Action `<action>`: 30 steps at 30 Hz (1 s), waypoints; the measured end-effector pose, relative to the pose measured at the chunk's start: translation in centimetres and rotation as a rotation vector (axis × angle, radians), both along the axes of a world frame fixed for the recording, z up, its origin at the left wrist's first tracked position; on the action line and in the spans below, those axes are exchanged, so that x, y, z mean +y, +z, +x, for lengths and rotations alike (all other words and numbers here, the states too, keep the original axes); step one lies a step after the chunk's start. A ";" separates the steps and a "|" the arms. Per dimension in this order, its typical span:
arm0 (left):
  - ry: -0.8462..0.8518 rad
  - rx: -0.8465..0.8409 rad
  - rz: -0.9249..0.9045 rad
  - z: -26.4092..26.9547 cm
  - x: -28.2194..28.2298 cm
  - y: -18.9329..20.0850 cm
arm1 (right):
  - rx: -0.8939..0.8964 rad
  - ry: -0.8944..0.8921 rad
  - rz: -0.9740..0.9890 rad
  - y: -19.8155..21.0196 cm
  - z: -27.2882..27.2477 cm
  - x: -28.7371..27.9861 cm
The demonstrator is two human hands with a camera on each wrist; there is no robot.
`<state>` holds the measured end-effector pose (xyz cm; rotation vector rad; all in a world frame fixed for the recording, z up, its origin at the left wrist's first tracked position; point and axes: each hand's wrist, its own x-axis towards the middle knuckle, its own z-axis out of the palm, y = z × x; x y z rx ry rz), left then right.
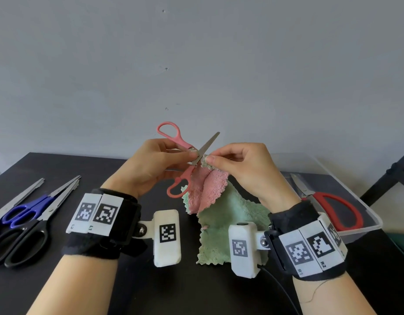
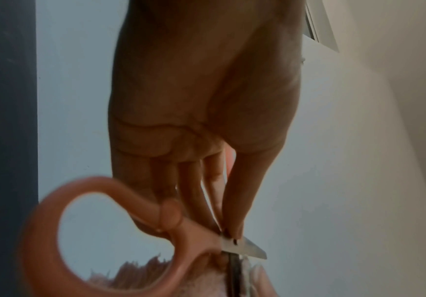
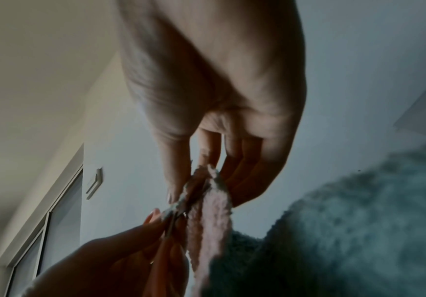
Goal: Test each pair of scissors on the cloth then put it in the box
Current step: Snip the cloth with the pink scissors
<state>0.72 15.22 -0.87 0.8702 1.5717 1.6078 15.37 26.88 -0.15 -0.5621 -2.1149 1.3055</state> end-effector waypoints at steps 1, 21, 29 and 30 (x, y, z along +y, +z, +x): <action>-0.003 0.010 -0.001 0.0 0.0 0.0 | -0.003 -0.001 0.002 0.0 0.0 -0.1; 0.080 0.123 0.043 0.8 0.1 0.3 | -0.094 -0.014 0.166 0.4 -0.2 -0.9; 0.103 0.128 0.024 0.0 -0.4 0.2 | -0.157 0.000 0.213 0.3 -0.1 -0.9; 0.103 0.128 0.021 0.0 -0.5 0.3 | -0.159 0.002 0.219 0.3 -0.1 -0.9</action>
